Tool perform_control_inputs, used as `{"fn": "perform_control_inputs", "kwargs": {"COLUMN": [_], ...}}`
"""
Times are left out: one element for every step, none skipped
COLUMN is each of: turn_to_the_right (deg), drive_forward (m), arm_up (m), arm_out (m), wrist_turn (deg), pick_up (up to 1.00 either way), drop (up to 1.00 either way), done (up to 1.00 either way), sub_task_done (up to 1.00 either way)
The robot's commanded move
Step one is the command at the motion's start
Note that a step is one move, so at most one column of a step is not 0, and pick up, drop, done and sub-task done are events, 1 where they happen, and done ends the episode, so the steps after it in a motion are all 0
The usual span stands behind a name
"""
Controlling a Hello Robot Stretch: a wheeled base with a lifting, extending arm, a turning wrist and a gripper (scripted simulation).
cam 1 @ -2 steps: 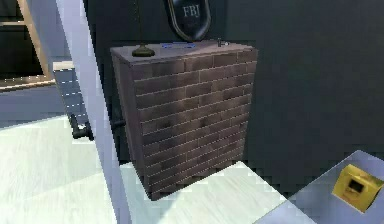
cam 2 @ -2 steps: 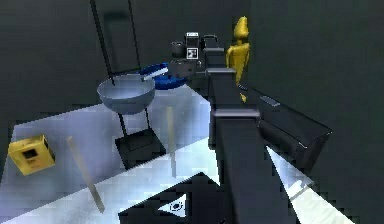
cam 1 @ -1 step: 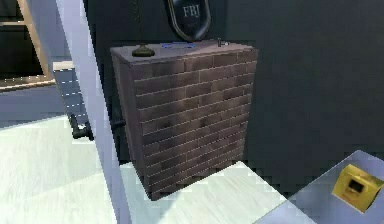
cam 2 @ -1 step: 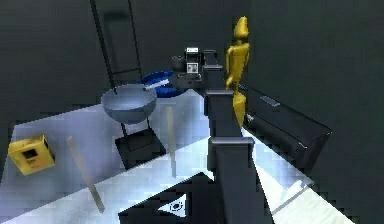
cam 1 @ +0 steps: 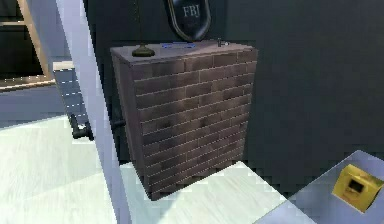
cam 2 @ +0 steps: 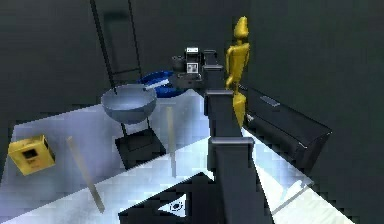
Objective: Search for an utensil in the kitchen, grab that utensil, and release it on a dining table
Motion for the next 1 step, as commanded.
{"fn": "perform_control_inputs", "kwargs": {"turn_to_the_right": [0.0], "drive_forward": [0.0], "arm_up": [0.0], "arm_out": [0.0], "wrist_turn": [0.0], "pick_up": [0.0], "drop": [1.0], "done": [0.0], "sub_task_done": [0.0]}}
